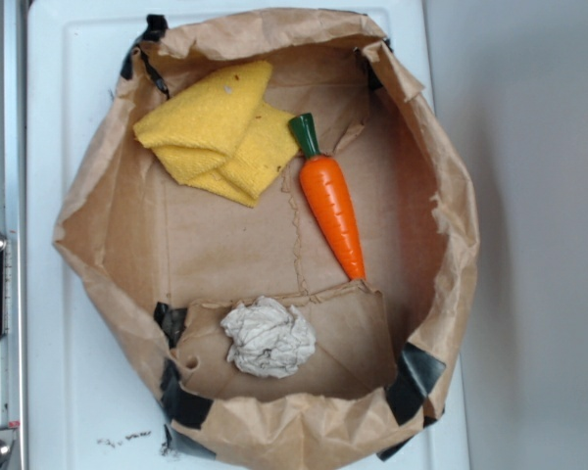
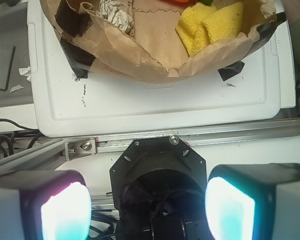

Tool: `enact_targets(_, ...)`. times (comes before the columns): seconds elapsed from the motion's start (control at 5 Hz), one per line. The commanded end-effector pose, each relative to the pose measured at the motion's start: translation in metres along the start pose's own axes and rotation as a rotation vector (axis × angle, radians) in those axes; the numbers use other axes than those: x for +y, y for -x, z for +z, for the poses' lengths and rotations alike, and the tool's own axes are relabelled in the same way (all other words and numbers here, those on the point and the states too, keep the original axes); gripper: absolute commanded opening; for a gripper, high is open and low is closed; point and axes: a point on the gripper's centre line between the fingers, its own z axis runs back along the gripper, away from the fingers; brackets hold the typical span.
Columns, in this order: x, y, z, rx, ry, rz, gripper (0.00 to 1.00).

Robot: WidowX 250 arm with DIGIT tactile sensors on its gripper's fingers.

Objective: Grab the yellow cloth.

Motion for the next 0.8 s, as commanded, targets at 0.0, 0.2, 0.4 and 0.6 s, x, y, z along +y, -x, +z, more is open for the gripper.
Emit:
enact_targets(0.0, 0.002, -0.076, -0.015, -0.077, 0.027, -0.009, 1.00)
enact_targets(0.2, 0.014, -0.107, -0.024, -0.117, 0.022, -0.026, 1.00)
enact_targets(0.4, 0.035, -0.116, -0.031, -0.221, 0.075, -0.248, 1.00)
enact_targets(0.6, 0.067, -0.115, -0.045, -0.263, 0.030, -0.414, 1.00)
